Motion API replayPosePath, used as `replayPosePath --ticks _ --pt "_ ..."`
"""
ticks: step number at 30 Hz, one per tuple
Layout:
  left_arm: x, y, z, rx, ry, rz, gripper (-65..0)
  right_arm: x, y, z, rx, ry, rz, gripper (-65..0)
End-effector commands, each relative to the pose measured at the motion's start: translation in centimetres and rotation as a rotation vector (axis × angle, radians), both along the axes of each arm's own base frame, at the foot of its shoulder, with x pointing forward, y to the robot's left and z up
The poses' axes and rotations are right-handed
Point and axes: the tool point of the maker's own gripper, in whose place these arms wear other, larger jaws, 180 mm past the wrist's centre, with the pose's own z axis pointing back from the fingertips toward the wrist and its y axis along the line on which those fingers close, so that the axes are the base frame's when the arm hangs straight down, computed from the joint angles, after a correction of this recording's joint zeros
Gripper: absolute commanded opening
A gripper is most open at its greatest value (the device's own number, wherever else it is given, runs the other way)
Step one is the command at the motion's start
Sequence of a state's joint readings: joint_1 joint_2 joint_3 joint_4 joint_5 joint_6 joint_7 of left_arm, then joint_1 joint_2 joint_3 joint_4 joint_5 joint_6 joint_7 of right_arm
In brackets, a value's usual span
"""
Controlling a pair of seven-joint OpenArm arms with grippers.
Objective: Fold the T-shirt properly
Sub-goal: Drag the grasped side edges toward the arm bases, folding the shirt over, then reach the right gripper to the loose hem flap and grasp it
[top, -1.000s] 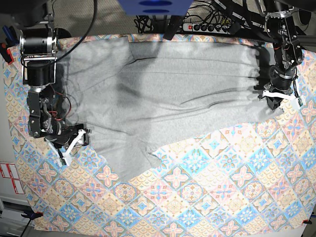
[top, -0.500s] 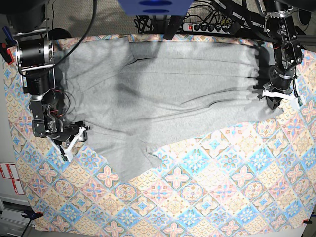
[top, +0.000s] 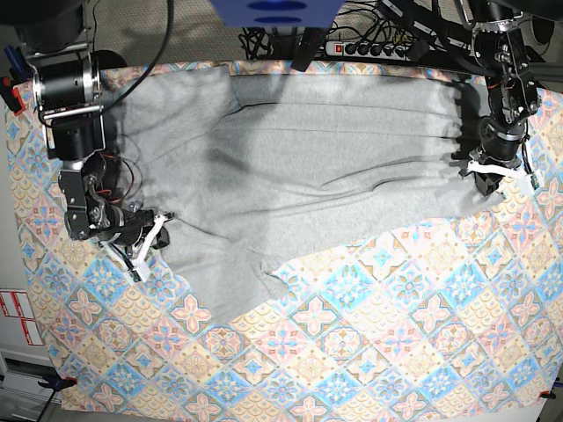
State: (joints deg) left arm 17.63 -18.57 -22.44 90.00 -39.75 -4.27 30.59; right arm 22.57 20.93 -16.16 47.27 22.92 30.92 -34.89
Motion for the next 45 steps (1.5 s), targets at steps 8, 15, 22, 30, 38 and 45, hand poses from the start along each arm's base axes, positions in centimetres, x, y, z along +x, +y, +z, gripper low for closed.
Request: replayPosePath --ticks 8,15,22,30,38,45 --pt "0.6 0.8 1.4 0.023 -0.044 0.003 -65.0 -2.3 -5.3 3.9 0.011 -0.087 -0.16 -64.8" --pt "0.0 0.9 1.1 0.028 -0.03 0.002 -65.0 -6.3 -6.9 5.7 -0.054 -0.121 -0.171 -64.8" --pt "-1.8 2.9 1.4 0.053 -0.018 0.049 -65.0 -10.2 -6.6 6.5 -0.095 -0.136 -0.14 -64.8" --pt "-3.3 2.3 2.9 0.087 -0.023 0.016 -65.0 -11.9 -6.3 7.6 0.06 -0.157 -0.207 -64.8" --pt "-5.2 2.3 1.5 0.093 0.038 0.009 -65.0 -14.2 -6.1 6.2 0.067 -0.099 -0.211 -64.8" --pt "-8.0 3.2 -3.6 0.039 0.175 0.06 -65.0 -14.6 -5.8 5.8 0.069 -0.085 -0.204 -64.8"
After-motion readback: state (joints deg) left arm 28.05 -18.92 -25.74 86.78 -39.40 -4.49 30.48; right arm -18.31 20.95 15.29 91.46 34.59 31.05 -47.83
